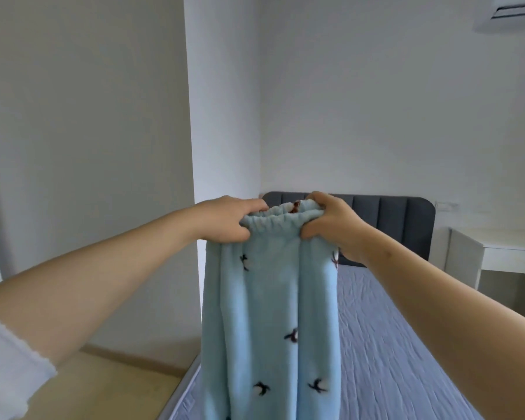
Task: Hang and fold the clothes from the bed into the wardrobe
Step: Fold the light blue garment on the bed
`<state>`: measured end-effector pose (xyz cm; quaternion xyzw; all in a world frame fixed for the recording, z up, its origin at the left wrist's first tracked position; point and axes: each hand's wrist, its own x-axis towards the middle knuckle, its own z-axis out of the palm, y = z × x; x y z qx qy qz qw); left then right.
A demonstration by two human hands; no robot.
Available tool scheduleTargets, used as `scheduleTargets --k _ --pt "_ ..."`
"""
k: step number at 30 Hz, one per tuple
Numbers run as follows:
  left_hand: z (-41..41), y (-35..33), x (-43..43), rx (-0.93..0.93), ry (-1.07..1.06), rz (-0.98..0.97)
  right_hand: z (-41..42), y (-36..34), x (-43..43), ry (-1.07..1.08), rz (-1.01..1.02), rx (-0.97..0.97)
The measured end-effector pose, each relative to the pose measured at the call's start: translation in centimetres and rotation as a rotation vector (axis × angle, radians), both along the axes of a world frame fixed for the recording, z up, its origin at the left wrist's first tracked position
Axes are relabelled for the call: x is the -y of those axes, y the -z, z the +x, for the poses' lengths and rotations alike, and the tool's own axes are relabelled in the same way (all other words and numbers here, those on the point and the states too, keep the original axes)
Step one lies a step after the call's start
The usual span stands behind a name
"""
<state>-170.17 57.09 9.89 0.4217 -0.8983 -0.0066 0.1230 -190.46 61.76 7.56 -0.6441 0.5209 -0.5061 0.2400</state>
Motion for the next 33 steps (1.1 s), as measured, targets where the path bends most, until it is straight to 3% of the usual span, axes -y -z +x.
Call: scheduleTargets --k 3,5,7,9,13,18,20,22,25,27,30,33 --pt "0.3 0.2 0.2 -0.232 0.006 -0.015 0.1 0.3 -0.5 -0.154 0.043 -0.103" --pt "0.6 0.1 0.3 -0.339 0.016 0.016 -0.1 0.6 -0.8 -0.222 0.094 -0.273" --pt "1.0 -0.1 0.2 -0.345 0.012 0.048 -0.2 1.3 -0.9 -0.172 0.138 -0.564" --pt "1.3 -0.1 0.2 -0.253 -0.024 0.055 -0.2 1.8 -1.0 -0.066 0.098 -0.67" --pt "1.9 0.0 0.3 -0.03 -0.141 0.037 -0.5 1.4 -0.5 0.057 0.05 -0.247" --pt "2.0 -0.7 0.1 0.005 -0.273 0.054 0.1 0.8 -0.3 -0.161 0.11 0.042" --pt "2.0 -0.8 -0.1 -0.094 -0.277 0.158 0.1 0.8 -0.4 -0.31 0.157 0.037" --pt "2.0 -0.7 0.1 -0.248 -0.23 0.26 0.0 0.8 -0.5 -0.382 0.197 -0.09" --pt "1.9 -0.3 0.2 -0.318 -0.193 0.297 0.0 1.0 -0.7 -0.282 0.255 -0.379" --pt "1.8 -0.1 0.4 -0.325 -0.18 0.268 -0.2 1.2 -0.5 -0.169 0.264 -0.468" --pt "1.9 0.1 0.5 -0.304 -0.197 0.178 -0.7 1.2 -0.5 -0.058 0.231 -0.442" --pt "2.0 0.7 1.0 -0.223 -0.261 0.059 -1.2 1.2 0.0 0.051 0.151 -0.256"
